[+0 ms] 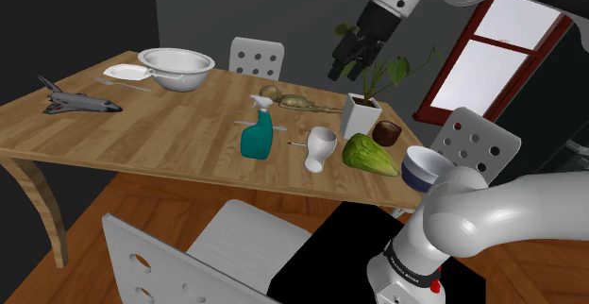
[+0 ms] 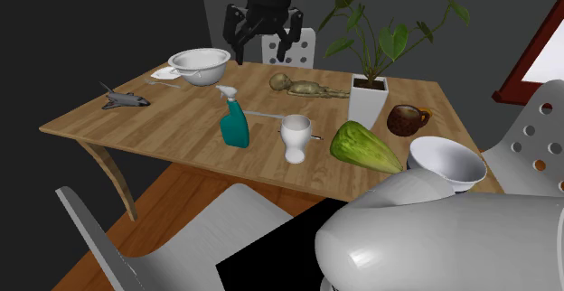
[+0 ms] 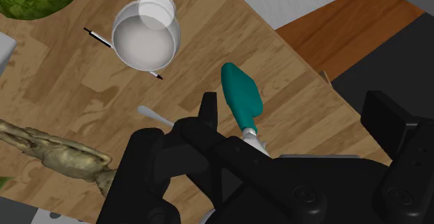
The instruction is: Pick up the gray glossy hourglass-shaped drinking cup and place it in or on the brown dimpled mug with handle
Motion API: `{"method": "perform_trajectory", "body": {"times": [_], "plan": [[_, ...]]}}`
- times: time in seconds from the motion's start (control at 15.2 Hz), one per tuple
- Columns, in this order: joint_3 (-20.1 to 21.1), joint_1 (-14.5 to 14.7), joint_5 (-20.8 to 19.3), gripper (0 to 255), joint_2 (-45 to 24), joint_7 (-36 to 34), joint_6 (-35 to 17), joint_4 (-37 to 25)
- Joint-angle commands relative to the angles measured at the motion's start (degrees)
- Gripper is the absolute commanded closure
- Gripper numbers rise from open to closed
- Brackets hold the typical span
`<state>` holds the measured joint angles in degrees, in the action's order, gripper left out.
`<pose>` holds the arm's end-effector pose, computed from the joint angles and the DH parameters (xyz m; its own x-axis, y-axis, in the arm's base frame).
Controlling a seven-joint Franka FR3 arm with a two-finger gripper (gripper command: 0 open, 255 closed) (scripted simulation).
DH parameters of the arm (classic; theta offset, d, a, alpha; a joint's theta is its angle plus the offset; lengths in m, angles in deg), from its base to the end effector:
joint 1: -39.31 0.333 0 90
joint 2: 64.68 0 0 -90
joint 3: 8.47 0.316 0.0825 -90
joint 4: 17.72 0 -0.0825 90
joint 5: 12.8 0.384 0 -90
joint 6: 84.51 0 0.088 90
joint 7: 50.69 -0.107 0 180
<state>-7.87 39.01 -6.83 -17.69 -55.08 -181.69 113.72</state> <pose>0.3088 0.0129 0.6436 0.9736 -0.0856 0.2118 -0.0628 -0.9917 -0.1124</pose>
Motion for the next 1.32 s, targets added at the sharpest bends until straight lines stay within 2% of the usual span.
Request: {"method": "perform_trajectory", "body": {"times": [0.0,0.59,1.25], "plan": [[0.00,0.00,0.00,0,0.00,0.00,0.00,0.00],[-6.56,-0.70,-1.77,0,-7.40,9.34,-10.31,8.74],[-13.94,-0.99,-2.33,0,-22.39,20.42,-22.56,12.70]]}}
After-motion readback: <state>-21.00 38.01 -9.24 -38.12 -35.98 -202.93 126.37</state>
